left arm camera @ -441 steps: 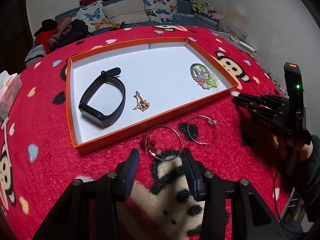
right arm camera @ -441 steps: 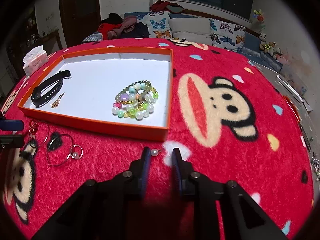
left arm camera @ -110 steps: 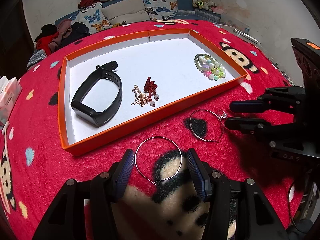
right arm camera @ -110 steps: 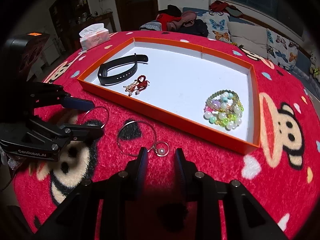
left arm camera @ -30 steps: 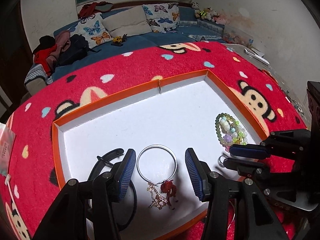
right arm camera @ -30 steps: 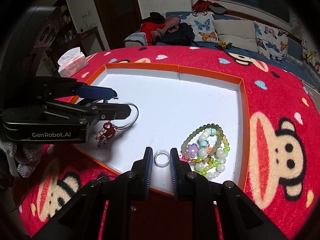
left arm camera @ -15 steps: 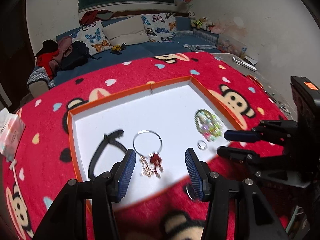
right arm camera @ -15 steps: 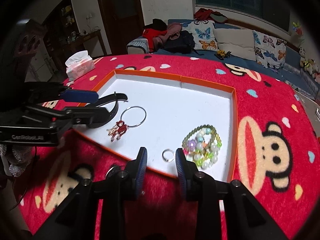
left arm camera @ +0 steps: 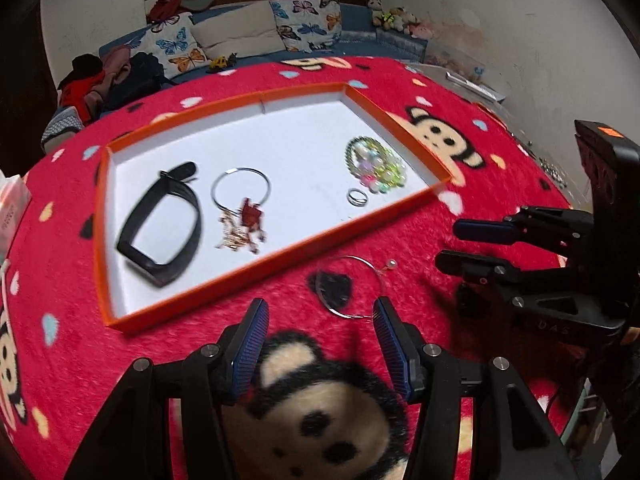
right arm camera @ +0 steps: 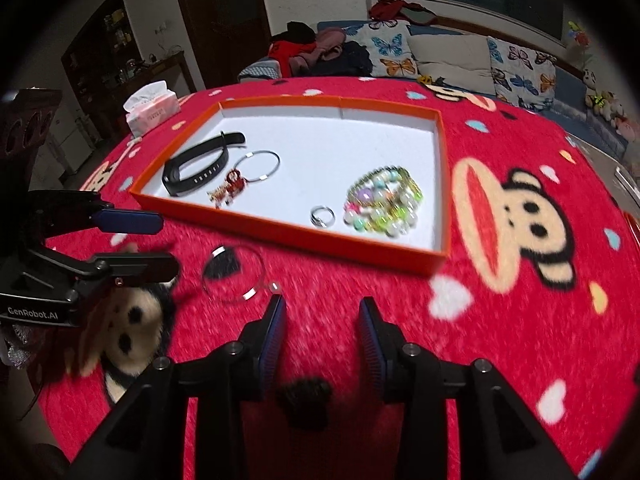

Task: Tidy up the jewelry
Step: 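Open both tools and lift them out of the tray toward the last hoop, then lower the left tool onto the pearl-tipped silver hoop earring on the rug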

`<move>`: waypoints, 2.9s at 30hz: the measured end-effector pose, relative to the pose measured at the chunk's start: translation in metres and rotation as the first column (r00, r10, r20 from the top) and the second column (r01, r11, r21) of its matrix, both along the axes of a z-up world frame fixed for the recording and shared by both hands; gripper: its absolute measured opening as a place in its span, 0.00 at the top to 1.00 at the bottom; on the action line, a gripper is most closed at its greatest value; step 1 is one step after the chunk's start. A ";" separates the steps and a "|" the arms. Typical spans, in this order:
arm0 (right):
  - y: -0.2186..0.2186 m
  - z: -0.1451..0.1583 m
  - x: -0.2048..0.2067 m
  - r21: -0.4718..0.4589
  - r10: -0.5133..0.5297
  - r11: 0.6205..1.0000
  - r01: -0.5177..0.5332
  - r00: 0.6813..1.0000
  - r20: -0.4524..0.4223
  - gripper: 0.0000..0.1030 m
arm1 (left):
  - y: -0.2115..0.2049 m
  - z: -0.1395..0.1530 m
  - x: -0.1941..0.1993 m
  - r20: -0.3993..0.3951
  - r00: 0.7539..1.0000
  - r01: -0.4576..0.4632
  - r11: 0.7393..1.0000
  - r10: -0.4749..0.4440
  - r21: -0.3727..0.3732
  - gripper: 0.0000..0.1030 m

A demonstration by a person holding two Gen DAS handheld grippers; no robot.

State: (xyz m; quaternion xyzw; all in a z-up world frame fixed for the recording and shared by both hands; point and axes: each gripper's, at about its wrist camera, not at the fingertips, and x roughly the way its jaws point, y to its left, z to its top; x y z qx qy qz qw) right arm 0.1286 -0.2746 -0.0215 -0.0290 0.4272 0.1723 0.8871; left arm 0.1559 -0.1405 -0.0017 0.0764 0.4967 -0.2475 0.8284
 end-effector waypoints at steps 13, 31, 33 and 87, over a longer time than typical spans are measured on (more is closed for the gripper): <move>-0.023 -0.015 -0.009 0.027 -0.030 0.999 0.031 0.999 -0.033 0.54 | -0.036 -0.017 0.010 -0.017 0.999 0.038 0.998 -0.037 0.055 0.43; -0.024 -0.017 -0.009 0.045 -0.016 0.999 0.018 0.999 -0.027 0.47 | -0.052 -0.032 0.015 0.033 0.995 0.090 0.988 -0.095 0.126 0.42; -0.024 -0.017 -0.009 0.043 -0.016 0.999 0.018 1.000 -0.027 0.46 | -0.053 -0.032 0.014 0.042 0.994 0.098 0.986 -0.105 0.132 0.42; 0.044 -0.014 0.017 0.036 0.216 0.976 -0.215 0.976 -0.006 0.54 | 0.010 -0.005 0.006 0.100 0.995 -0.004 0.998 -0.002 0.059 0.50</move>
